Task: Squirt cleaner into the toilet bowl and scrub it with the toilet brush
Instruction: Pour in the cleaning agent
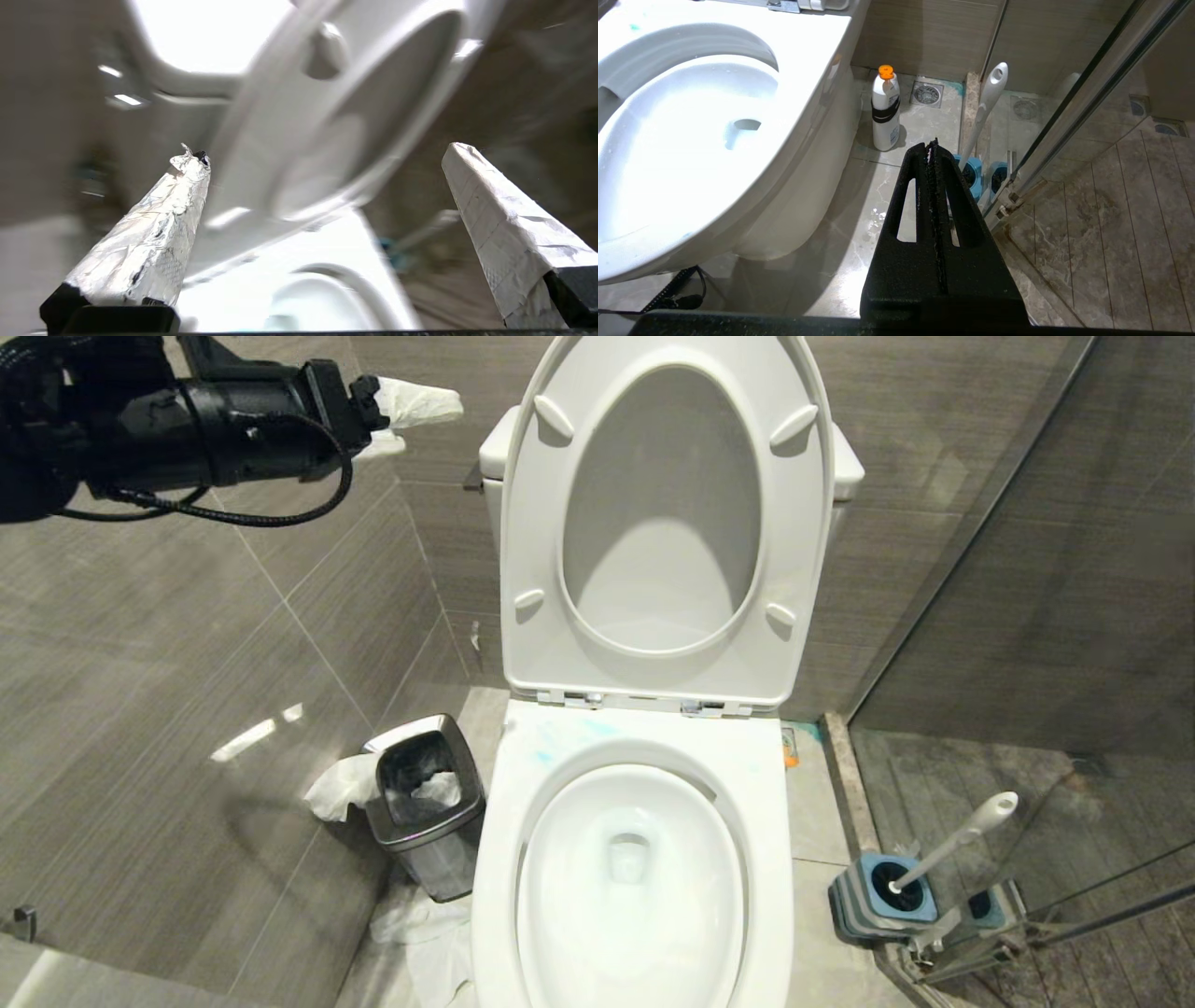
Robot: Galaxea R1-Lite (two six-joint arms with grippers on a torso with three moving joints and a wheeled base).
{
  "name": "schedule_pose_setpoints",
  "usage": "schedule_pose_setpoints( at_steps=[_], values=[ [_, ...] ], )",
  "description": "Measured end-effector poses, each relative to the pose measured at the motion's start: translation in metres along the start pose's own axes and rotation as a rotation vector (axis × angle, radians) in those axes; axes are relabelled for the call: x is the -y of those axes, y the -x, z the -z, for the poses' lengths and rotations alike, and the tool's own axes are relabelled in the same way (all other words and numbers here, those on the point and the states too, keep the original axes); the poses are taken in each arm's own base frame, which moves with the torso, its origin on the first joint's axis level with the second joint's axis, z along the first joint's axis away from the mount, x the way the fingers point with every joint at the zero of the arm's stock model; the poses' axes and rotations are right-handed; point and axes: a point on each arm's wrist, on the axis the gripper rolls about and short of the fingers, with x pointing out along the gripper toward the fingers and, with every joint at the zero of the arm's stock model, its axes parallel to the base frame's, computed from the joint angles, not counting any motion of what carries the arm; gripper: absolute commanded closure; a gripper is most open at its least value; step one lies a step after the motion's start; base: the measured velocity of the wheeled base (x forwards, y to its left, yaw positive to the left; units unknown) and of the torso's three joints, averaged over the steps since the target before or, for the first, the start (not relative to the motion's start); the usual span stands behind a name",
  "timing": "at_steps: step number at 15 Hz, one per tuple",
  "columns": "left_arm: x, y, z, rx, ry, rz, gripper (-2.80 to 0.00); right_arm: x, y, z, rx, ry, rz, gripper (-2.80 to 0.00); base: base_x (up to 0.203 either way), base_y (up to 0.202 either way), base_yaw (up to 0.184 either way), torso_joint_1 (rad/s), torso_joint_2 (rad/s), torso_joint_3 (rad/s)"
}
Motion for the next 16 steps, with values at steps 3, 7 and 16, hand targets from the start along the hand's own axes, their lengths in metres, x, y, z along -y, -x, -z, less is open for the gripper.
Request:
schedule_pose_setpoints(
  at_steps=[3,7,16],
  values=[
    [-0.001,0.011,-0.01,0.042,-0.115,-0.131,-2.8,0.0,0.0,0.0,0.0,0.0,0.0,0.0,0.0,0.0,0.0,0.0,0.0,0.0],
    [0.011,0.029,-0.02,0.055,-0.117,-0.207,-2.8,0.0,0.0,0.0,0.0,0.0,0.0,0.0,0.0,0.0,0.0,0.0,0.0,0.0],
    [0.074,0.075,-0.039,0.12,-0.139,-0.202,0.0,0.0,0.0,0.0,0.0,0.001,0.0,0.0,0.0,0.0,0.0,0.0,0.0,0.0]
  ],
)
